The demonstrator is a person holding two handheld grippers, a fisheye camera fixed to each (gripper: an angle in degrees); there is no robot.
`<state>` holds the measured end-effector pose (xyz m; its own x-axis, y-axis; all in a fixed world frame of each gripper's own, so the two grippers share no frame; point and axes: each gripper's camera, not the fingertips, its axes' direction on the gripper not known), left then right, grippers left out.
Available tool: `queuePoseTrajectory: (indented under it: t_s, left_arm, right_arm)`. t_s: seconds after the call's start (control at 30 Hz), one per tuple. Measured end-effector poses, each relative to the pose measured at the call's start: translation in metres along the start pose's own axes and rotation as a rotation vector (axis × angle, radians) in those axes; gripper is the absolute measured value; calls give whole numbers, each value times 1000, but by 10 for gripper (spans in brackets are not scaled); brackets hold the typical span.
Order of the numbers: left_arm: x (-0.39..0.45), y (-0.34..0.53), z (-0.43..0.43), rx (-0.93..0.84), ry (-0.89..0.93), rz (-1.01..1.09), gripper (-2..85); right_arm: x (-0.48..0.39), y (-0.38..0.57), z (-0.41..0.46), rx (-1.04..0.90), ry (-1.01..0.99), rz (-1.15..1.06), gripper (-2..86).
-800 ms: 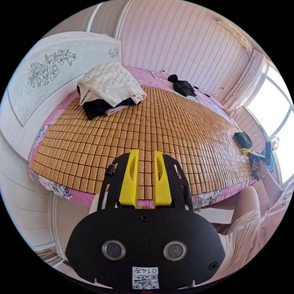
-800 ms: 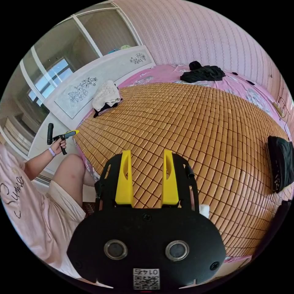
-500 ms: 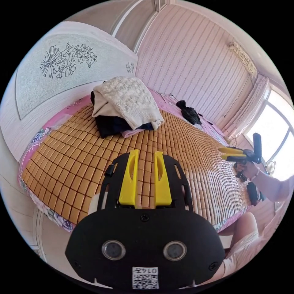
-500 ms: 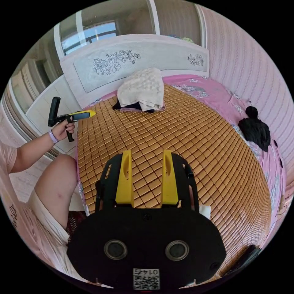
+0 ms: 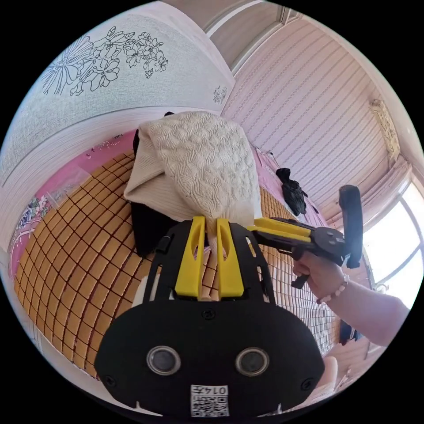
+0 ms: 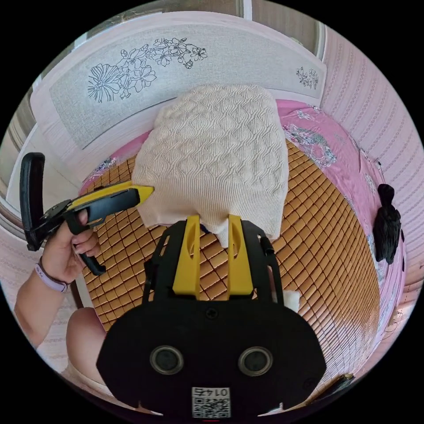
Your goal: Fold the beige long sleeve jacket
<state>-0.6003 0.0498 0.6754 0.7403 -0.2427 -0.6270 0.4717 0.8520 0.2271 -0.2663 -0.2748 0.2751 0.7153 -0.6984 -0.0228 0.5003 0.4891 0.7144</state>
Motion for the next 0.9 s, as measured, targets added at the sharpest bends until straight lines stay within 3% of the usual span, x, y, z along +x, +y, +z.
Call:
queuePoseTrajectory:
  t_s: [0.2, 0.4, 0.53, 0.63, 0.7, 0.73, 0.8, 0.9]
  left_arm:
    - [28, 9, -56, 63, 1, 140, 1]
    - [179, 1, -133, 162, 215, 566, -3]
    - [322, 97, -104, -46, 323, 933, 5]
    - [377, 210, -49, -265, 391, 1079, 15]
    - [386, 270, -13, -487, 449, 1056, 9]
    - [386, 304, -3, -594, 507, 1000, 3]
    - [379, 343, -17, -587, 631, 968, -3]
    - [361, 383, -48, -590, 626, 948, -7]
  right_arm:
    - [34, 47, -68, 182, -320, -1, 12]
    - [70, 163, -198, 494, -523, 20, 5]
    - [84, 273, -235, 528, -464, 166, 6]
    - [92, 368, -225, 347, -307, 400, 7]
    - [103, 442, -200, 127, -370, 644, 7]
    - [104, 461, -199, 128, -412, 704, 8]
    - [97, 519, -211, 246, -498, 805, 18]
    - [80, 549, -225, 283, -396, 818, 43]
